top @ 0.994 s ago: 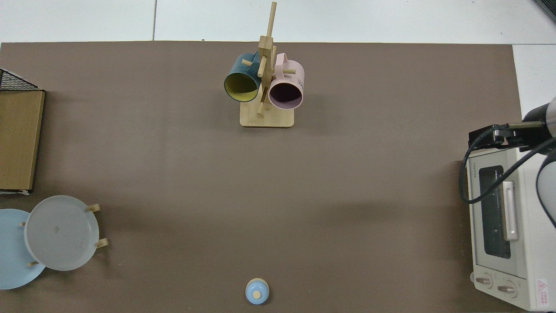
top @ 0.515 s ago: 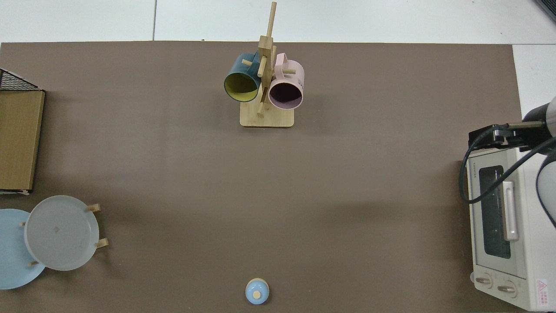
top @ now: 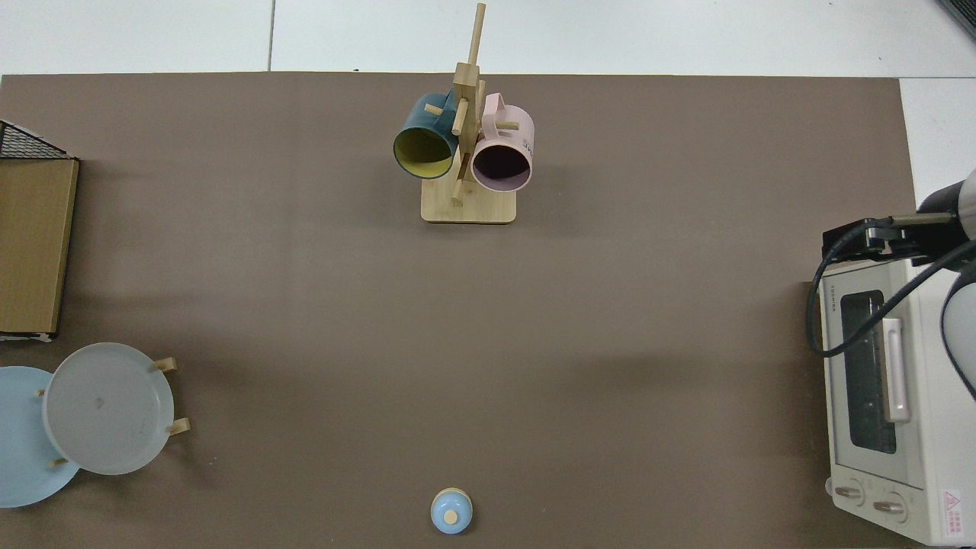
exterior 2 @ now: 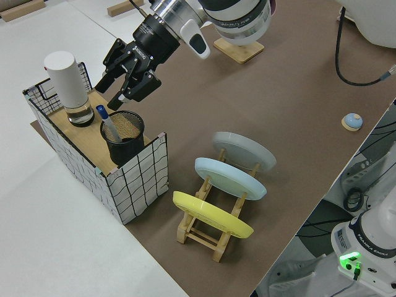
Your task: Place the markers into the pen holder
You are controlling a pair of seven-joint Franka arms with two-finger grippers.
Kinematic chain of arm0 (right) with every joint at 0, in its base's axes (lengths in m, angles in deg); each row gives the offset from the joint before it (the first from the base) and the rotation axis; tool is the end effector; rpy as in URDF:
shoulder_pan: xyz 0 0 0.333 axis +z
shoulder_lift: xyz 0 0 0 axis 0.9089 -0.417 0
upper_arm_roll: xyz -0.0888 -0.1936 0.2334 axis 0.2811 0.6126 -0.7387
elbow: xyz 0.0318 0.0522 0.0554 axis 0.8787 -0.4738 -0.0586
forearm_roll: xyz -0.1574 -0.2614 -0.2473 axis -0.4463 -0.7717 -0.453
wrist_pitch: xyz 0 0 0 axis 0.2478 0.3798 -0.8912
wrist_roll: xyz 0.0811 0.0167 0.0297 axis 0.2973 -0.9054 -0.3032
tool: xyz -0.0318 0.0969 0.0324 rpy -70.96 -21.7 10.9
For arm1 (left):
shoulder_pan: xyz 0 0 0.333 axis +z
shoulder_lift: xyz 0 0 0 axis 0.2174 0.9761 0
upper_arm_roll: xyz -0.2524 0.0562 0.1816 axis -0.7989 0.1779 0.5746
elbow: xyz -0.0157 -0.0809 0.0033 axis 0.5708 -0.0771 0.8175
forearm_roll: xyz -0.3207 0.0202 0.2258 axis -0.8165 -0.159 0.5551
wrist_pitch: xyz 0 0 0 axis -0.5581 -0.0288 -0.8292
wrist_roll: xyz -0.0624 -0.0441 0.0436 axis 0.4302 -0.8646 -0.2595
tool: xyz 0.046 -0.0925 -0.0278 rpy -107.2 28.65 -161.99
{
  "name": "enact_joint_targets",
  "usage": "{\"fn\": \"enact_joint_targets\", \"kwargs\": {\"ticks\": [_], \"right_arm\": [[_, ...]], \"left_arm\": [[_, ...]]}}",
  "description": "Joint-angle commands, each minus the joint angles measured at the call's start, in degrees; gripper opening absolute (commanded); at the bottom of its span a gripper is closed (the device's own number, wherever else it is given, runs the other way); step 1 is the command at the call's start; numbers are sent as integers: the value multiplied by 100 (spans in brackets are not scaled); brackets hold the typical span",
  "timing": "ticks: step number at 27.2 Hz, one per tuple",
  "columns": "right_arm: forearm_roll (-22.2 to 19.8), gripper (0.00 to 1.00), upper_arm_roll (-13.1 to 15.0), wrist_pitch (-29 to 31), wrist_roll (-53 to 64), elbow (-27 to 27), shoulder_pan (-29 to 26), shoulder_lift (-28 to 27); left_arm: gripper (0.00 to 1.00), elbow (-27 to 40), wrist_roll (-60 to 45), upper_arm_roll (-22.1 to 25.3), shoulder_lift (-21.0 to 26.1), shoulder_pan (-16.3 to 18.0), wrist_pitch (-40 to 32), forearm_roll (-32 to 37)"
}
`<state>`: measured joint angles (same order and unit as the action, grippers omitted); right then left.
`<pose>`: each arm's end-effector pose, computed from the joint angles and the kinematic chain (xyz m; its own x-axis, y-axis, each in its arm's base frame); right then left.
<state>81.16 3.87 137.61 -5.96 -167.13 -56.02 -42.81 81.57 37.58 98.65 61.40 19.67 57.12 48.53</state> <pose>0.5595 -0.0017 0.6041 0.9984 -0.0562 -0.0049 -0.0558 -0.9963 0.0658 0.5901 0.2220 0.5437 -0.1922 -0.5768 -0.7939 -0.9631 0.2663 0.0397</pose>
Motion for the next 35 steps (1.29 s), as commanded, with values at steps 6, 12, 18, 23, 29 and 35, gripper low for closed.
{"fn": "enact_joint_targets", "kwargs": {"ticks": [6, 12, 18, 23, 29, 35], "right_arm": [[34, 100, -42, 77, 140, -49, -81, 70], [33, 100, -42, 77, 140, -49, -81, 70], [33, 100, -42, 77, 140, -49, -81, 70], [33, 100, -42, 77, 140, -49, -81, 70], [33, 100, -42, 77, 140, -49, -72, 70], [33, 100, -42, 77, 140, -49, -81, 78]], "left_arm": [[100, -407, 114, -89, 74, -8, -309, -63], [100, -759, 18, -256, 179, -70, -995, -440], [100, -961, -1517, -502, 188, -105, -1820, -1064], [100, -1014, -2705, -950, 188, -96, -2392, -1345], [100, -1014, -4567, -1319, 171, -114, -2797, -2057], [100, -979, -6527, -1662, 162, -122, -3000, -3111]]}}
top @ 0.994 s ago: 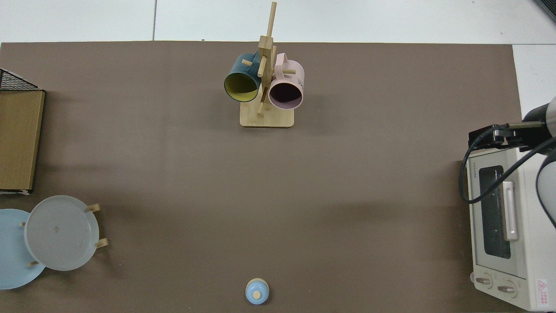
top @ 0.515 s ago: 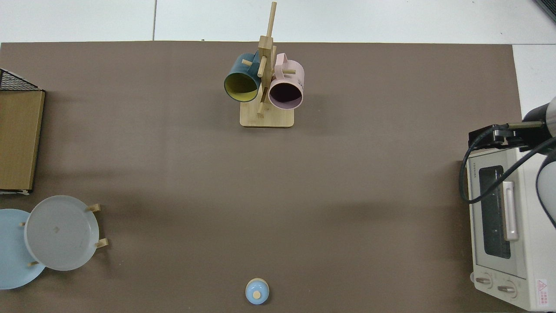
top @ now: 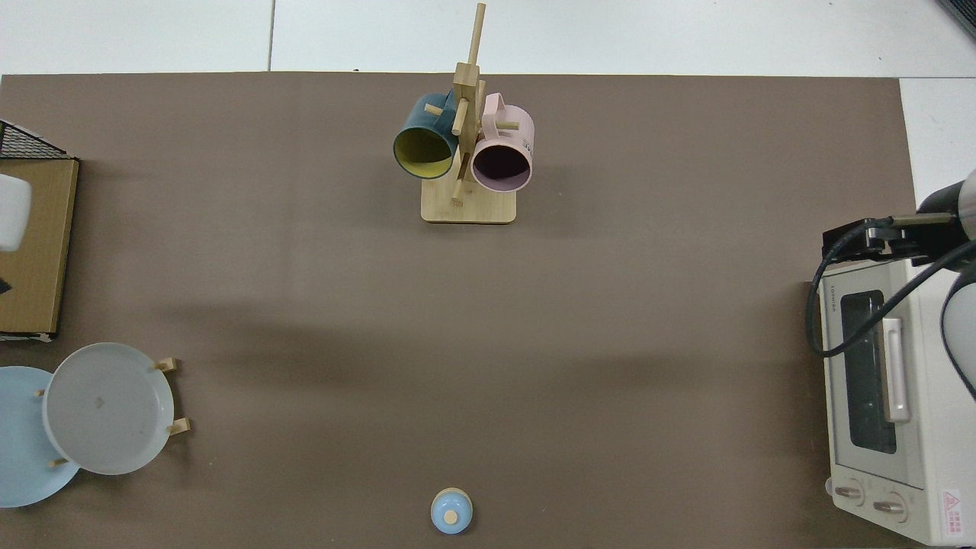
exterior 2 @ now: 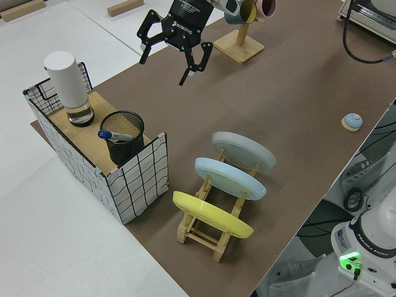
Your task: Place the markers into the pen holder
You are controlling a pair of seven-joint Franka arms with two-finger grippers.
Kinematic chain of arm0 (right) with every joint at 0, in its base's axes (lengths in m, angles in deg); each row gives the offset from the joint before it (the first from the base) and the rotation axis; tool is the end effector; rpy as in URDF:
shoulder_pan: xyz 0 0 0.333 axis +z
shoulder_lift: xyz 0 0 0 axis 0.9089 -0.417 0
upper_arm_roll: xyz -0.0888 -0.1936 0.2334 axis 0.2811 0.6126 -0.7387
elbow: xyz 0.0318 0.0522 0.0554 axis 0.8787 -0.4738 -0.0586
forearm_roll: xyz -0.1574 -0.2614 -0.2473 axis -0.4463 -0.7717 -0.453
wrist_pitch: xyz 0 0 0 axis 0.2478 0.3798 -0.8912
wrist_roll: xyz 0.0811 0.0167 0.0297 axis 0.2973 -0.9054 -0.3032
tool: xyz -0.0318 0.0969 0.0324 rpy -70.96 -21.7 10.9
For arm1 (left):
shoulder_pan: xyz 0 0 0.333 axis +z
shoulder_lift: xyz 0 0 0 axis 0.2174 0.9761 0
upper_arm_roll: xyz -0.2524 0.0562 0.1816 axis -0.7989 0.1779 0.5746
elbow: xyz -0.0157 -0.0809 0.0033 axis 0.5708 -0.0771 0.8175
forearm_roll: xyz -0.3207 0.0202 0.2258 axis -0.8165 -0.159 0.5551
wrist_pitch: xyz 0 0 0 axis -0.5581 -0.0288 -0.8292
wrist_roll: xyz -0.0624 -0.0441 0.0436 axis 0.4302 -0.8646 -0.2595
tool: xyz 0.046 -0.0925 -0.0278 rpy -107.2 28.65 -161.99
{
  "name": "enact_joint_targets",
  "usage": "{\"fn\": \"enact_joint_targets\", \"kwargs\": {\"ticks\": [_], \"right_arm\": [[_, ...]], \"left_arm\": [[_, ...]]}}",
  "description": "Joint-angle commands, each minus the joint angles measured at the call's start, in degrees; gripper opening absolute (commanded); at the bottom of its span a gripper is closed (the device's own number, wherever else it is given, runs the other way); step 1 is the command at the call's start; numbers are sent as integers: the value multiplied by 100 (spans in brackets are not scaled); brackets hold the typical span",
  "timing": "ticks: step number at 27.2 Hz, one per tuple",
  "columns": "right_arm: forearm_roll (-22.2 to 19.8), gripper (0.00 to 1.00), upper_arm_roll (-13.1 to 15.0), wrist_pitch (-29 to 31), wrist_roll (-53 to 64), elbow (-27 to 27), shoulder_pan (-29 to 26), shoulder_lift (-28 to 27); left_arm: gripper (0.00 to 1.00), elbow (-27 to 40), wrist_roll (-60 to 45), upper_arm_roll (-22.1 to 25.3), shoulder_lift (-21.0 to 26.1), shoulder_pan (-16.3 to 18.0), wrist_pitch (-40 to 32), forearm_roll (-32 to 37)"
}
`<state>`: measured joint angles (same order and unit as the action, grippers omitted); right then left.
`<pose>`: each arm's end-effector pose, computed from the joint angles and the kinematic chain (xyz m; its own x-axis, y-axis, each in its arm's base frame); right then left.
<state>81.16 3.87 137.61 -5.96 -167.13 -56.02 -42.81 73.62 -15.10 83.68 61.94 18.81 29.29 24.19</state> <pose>0.5595 -0.0017 0.6041 0.9984 -0.0562 -0.0049 -0.0558 -0.9963 0.0658 0.5968 0.0774 0.5534 0.6666 -0.6384 -0.3848 -0.7448 -0.5916 -0.3088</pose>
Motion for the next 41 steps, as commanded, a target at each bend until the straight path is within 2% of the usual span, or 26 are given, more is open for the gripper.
{"fn": "enact_joint_targets", "kwargs": {"ticks": [1, 8, 13, 21, 26, 38, 41], "right_arm": [[33, 100, -42, 77, 140, -49, -81, 70], [33, 100, -42, 77, 140, -49, -81, 70], [33, 100, -42, 77, 140, -49, -81, 70], [33, 100, -42, 77, 140, -49, -90, 70], [33, 100, -42, 77, 140, -49, -81, 70], [33, 100, -42, 77, 140, -49, -81, 70], [33, 100, -42, 77, 140, -49, -81, 70]], "left_arm": [[100, -167, -1567, -227, 108, -36, -225, -827], [100, -132, -3686, -676, 99, -63, -226, -1610], [100, -141, -4567, -904, 99, -72, -208, -2146], [100, -202, -4708, -1010, -173, -37, -243, -2814], [100, -202, -4761, -1010, -375, -28, -348, -2894], [100, -62, -4814, -914, -481, 52, -375, -2938], [100, -35, -4770, -686, -481, -71, -349, -2938]]}}
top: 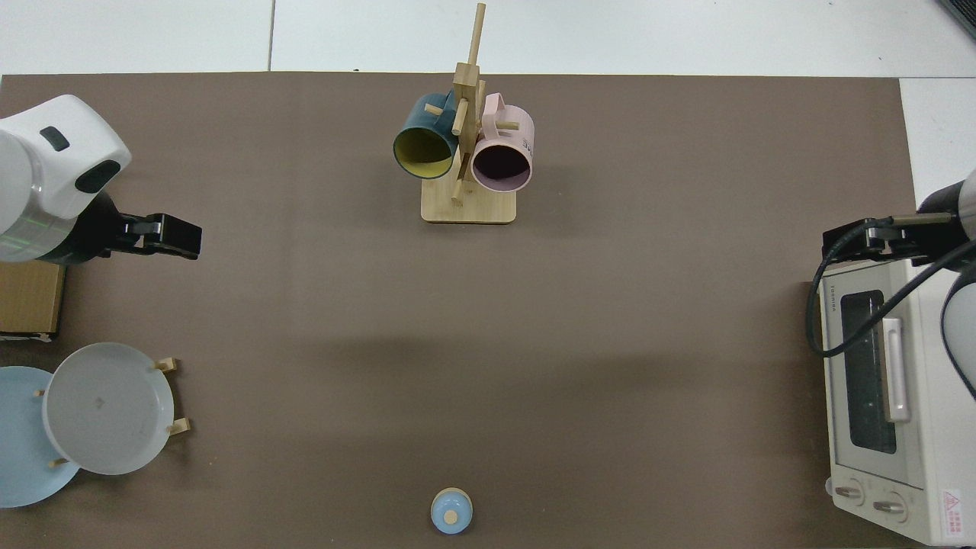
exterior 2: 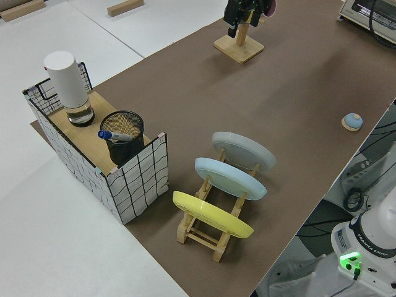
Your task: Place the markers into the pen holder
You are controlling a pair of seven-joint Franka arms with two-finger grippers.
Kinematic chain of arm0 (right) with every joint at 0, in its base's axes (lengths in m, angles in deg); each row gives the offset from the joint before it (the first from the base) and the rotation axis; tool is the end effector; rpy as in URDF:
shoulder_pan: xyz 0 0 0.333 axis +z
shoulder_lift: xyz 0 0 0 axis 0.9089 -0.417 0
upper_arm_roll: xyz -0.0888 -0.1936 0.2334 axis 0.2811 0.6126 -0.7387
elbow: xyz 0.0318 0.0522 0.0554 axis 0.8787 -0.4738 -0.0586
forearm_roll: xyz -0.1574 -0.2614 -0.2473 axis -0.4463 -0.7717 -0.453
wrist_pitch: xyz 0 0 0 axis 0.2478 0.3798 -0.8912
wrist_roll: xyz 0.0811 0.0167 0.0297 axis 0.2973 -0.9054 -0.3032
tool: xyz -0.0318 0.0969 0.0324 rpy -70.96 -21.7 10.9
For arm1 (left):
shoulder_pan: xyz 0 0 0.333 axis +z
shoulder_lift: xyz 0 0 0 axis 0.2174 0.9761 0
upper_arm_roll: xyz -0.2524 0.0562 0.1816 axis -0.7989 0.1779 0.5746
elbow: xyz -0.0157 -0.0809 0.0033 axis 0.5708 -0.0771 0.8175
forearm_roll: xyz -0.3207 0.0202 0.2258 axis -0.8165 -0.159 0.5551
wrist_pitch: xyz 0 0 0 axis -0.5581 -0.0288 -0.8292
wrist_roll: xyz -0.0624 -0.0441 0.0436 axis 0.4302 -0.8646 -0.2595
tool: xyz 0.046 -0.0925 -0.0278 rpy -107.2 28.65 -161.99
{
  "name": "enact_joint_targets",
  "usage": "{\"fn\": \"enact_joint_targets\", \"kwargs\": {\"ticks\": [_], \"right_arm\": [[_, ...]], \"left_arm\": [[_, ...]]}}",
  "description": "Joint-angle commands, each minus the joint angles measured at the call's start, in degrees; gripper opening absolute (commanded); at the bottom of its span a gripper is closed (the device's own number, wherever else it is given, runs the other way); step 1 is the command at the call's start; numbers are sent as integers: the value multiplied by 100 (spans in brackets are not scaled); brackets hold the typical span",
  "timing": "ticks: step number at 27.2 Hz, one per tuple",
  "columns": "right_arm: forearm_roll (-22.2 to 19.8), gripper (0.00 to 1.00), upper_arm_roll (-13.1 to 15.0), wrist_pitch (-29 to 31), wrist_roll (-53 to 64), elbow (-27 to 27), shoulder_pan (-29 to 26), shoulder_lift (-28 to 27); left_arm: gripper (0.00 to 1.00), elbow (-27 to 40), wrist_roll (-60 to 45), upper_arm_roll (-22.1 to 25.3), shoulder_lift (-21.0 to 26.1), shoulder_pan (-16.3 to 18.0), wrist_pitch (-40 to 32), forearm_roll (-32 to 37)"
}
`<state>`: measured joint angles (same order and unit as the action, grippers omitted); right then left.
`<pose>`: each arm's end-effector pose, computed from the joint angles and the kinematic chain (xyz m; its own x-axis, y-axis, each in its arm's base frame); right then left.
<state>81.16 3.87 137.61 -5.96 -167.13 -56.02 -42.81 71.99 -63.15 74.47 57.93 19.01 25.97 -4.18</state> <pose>0.5595 -0.0017 0.6041 0.9984 -0.0562 -0.0049 -0.0558 -0.9963 0.0658 0.5741 -0.0566 0.5915 0.9976 -0.0676 0.0120 -0.0673 -0.9975 -0.0223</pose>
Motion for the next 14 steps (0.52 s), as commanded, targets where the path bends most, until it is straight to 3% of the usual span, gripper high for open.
{"fn": "enact_joint_targets", "kwargs": {"ticks": [1, 6, 14], "right_arm": [[33, 100, -42, 77, 140, -49, -81, 69], [33, 100, -42, 77, 140, -49, -81, 69], [33, 100, -42, 77, 140, -49, -81, 69]], "left_arm": [[100, 128, 70, 324, -80, -161, 1, -101], [100, 154, 123, 816, -89, -645, 36, -101], [100, 180, 220, 878, -89, -698, 45, -101]]}}
